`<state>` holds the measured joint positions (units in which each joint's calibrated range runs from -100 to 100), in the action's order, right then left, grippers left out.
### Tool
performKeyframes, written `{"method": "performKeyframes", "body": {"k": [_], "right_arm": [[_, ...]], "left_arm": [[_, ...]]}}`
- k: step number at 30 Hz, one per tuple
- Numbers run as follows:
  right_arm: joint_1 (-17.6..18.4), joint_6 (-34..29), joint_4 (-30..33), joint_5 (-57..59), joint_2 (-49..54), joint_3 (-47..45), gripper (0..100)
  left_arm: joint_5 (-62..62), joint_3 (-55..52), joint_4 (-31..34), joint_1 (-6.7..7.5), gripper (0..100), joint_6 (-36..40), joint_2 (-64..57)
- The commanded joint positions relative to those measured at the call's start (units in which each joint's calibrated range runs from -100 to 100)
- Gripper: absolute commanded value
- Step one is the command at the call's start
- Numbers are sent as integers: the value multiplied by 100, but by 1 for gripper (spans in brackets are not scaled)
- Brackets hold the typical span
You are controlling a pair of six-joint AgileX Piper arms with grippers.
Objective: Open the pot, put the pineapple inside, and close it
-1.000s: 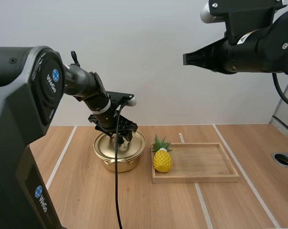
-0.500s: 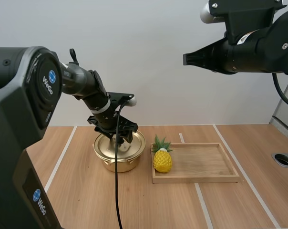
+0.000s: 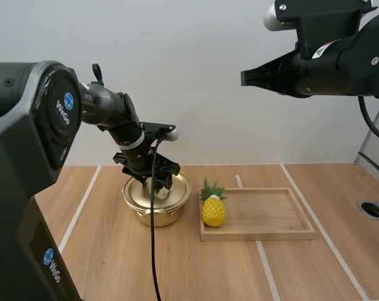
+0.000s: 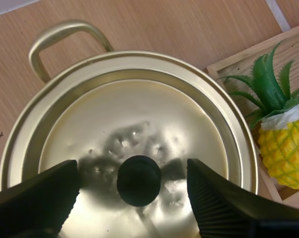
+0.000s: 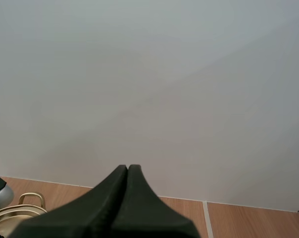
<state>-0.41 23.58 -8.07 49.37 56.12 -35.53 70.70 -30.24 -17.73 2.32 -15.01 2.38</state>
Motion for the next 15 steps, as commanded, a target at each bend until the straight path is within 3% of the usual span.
{"method": "performKeyframes", "body": {"k": [1,2,3,4,7,15], "right_arm": [[-20,30,22,-39,45,51,0],[-20,30,22,-39,45,51,0],[-20,30,22,-39,45,51,0],[-20,30,22,-39,45,51,0],[-20,30,22,-39,45,51,0],[-20,30,22,-39,45,51,0]], "left_arm": [[86,-16,0,23,100,36,-63],[129,-16,0,23,95,66,-63],[198,-16,0,23,82,95,-63],[237,-16,0,23,65,108,-63],[276,-16,0,23,2,108,-63],[240,-16,0,23,0,98,-71]]}}
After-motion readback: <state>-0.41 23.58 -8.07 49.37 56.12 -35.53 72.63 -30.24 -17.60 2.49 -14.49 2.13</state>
